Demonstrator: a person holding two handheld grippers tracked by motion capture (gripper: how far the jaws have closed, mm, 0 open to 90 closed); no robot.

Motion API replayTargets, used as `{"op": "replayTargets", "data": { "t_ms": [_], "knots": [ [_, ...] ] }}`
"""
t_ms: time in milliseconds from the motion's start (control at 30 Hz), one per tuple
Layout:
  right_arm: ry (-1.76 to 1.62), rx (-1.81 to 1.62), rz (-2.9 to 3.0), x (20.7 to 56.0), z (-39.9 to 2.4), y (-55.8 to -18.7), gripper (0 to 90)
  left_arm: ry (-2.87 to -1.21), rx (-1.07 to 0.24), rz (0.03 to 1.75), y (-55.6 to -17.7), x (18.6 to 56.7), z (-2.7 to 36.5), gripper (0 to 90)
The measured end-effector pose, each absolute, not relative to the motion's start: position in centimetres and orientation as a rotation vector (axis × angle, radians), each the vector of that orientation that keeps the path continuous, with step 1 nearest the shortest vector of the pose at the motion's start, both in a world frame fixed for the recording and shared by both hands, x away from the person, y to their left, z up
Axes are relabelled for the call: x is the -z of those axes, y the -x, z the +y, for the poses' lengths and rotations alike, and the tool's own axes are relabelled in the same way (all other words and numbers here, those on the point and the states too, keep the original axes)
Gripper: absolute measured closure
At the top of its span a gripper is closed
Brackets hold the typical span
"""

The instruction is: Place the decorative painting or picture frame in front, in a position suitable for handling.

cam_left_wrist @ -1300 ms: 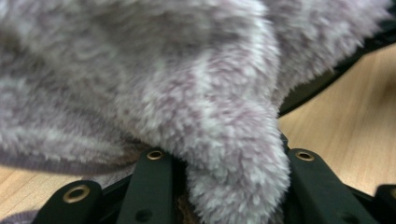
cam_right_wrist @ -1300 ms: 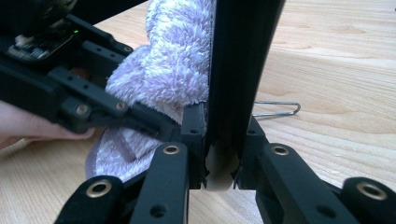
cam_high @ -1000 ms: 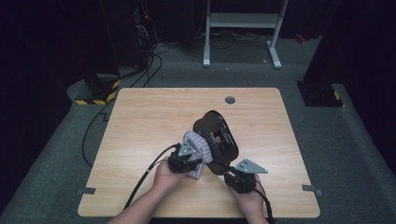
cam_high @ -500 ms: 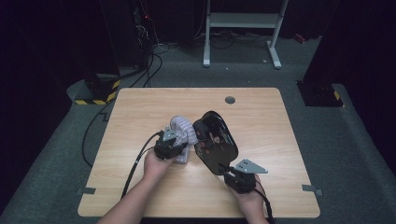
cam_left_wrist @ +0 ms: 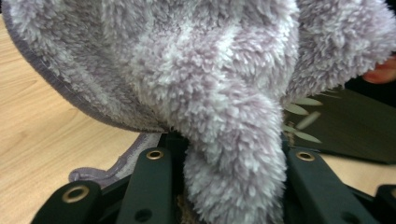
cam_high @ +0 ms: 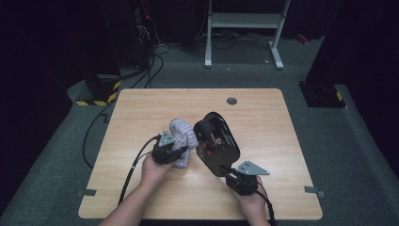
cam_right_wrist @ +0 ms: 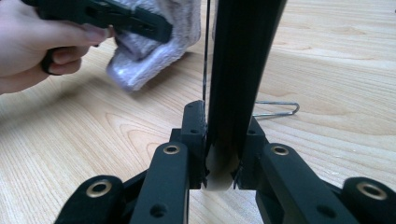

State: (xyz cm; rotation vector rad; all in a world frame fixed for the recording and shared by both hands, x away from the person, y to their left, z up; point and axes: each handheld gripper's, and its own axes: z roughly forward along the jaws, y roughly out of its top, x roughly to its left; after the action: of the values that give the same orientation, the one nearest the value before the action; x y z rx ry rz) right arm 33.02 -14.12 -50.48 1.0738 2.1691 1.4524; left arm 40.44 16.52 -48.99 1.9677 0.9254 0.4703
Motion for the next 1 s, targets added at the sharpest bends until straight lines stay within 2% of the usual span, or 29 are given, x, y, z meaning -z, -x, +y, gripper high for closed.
{"op": "replayTargets", "data": {
  "t_ms": [267, 567, 733, 1000],
  "knots": [
    [-1.076, -1.453, 2.168, 50.5, -14.1, -33.0, 78.0, -1.965, -0.427, 0.897, -38.2, 49.0, 18.1, 64.7],
    [-1.081, -1.445, 2.173, 50.5, -14.1, -33.0, 77.0, -1.951, -0.451, 0.897, -36.2, 49.4, 19.5, 64.0],
    [-1.099, -1.44, 2.164, 50.4, -14.2, -33.1, 68.4, -1.934, -0.446, 0.894, -36.1, 49.4, 19.5, 63.9],
    [-1.088, -1.442, 2.143, 50.1, -14.2, -33.0, 59.8, -1.932, -0.442, 0.886, -36.1, 49.5, 19.4, 62.8]
  ]
}}
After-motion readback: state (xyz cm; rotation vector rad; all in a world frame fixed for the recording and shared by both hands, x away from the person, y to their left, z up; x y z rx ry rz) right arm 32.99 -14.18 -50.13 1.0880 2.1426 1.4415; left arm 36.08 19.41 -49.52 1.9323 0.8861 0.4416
